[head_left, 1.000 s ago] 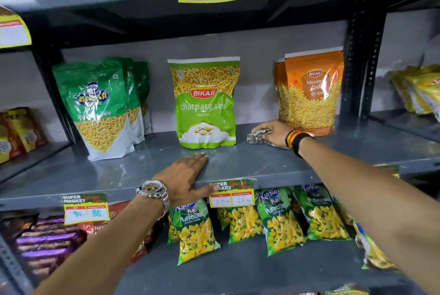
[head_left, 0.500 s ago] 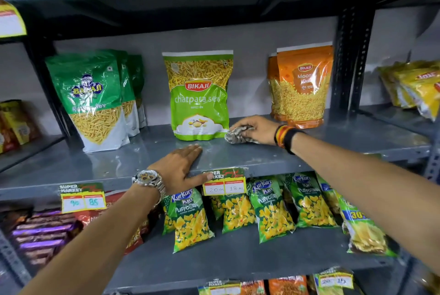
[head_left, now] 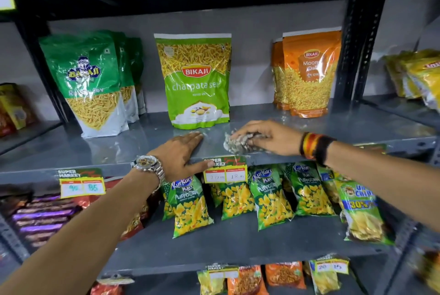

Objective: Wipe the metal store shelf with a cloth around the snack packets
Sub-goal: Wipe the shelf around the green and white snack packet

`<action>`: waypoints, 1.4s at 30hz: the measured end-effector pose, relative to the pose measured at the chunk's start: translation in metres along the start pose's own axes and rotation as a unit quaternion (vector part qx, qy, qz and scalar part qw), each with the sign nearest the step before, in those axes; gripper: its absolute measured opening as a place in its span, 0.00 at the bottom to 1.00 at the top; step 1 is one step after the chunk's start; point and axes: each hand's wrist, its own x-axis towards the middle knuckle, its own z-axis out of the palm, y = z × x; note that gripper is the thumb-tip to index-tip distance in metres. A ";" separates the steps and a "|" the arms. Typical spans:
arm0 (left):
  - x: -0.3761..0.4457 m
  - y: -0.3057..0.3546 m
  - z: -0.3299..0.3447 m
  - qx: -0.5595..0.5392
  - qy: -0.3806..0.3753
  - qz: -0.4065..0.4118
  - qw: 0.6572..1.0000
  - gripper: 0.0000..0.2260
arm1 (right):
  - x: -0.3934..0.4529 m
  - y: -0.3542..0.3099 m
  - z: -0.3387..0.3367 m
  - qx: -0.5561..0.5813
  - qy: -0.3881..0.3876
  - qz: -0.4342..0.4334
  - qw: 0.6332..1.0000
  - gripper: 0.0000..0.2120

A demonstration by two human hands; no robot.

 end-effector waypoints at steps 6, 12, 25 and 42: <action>0.003 0.002 -0.005 0.022 -0.004 0.015 1.000 0.52 | -0.011 0.012 -0.048 0.019 0.058 0.067 0.996 0.18; 0.028 0.036 -0.005 0.010 -0.001 0.062 0.998 0.52 | 0.005 0.033 -0.028 0.005 0.021 0.058 0.998 0.18; 0.034 0.036 0.002 -0.017 0.006 0.068 0.998 0.52 | 0.191 0.146 -0.048 0.001 0.184 0.211 0.960 0.15; 0.034 0.038 0.001 -0.018 -0.003 0.084 0.996 0.47 | 0.162 0.106 -0.033 -0.030 0.079 0.156 0.984 0.19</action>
